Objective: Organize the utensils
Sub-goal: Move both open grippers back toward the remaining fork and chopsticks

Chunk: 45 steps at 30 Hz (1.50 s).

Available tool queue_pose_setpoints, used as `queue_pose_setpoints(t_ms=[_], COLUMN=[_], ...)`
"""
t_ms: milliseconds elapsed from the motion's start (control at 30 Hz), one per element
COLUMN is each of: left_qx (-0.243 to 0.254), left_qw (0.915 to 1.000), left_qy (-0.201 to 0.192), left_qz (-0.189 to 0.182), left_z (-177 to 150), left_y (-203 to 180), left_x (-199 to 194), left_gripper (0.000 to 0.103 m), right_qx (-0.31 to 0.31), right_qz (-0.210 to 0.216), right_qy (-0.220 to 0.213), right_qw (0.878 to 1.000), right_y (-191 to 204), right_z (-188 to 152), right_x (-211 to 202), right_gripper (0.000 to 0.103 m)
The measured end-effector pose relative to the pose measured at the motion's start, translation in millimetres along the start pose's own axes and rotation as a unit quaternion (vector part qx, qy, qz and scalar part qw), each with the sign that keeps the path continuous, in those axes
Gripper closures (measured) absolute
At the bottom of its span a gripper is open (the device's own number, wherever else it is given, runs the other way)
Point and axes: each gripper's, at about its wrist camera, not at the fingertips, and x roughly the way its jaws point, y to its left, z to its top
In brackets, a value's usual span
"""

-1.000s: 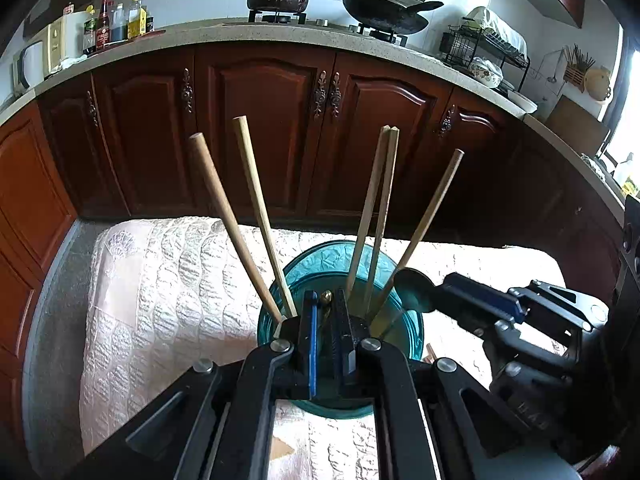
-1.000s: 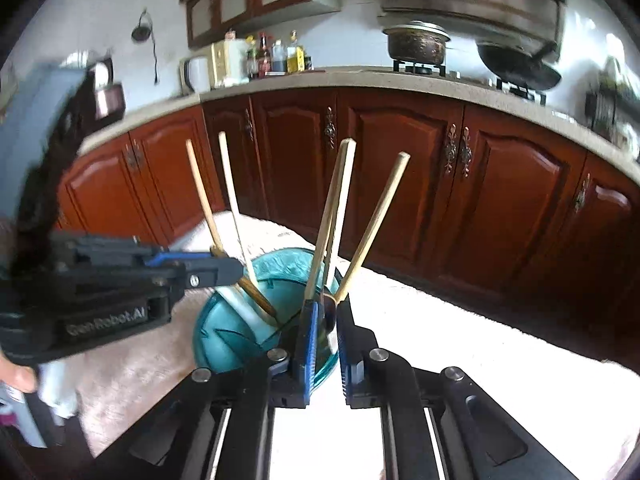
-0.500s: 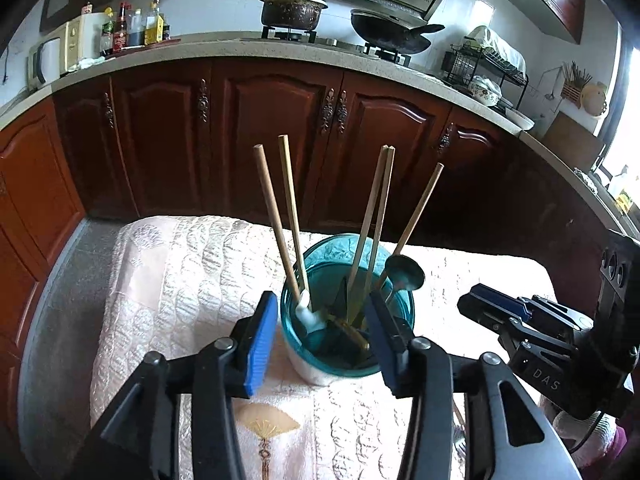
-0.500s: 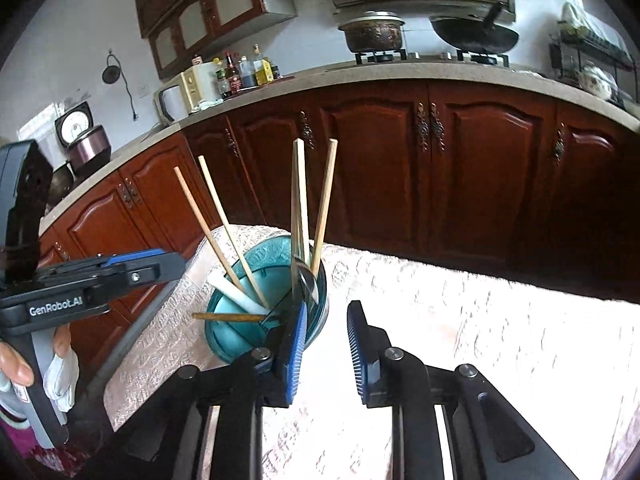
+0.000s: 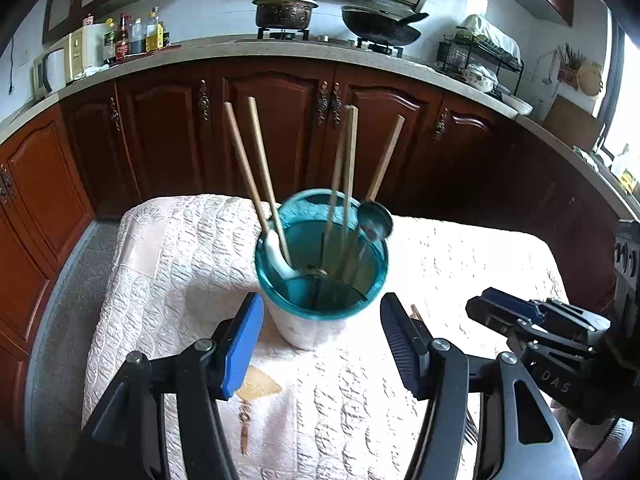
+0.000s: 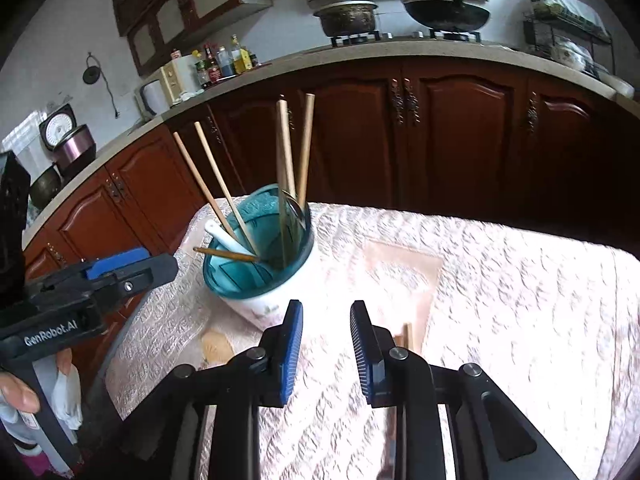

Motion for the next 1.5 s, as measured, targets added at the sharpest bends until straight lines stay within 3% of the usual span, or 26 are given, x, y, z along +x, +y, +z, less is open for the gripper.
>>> queue_pose_setpoints(t_ms=[300,433,767,1133,1500], left_qx=[0.024,0.029,0.043,0.03,0.021], left_qw=[0.9997,0.9994,0.9986,0.9976,0.996], left_qy=[0.0,0.008,0.021,0.06,0.087], left_qz=[-0.009,-0.015,-0.023,-0.016,-0.011], left_z=[-18,-23,-35,-51,-59], left_y=[-34,-45,-64,-50,-41], left_x=[-6,-6,2,25,41], left_gripper=[0.04,0.039,0.038,0.038,0.038], right_qx=[0.026,0.044,0.071,0.076,0.022], right_qz=[-0.037,-0.046,-0.065,-0.069,-0.085], right_qy=[0.003,0.006,0.029,0.107,0.162], right_qw=[0.999,0.998,0.995,0.989,0.983], right_y=[-24,-36,-61,-83,-77], right_z=[-20,-28,-48,-73,-77], right_x=[-26,-33,-33,23,86], right_gripper=[0.066,0.056,0.053,0.054,0.061])
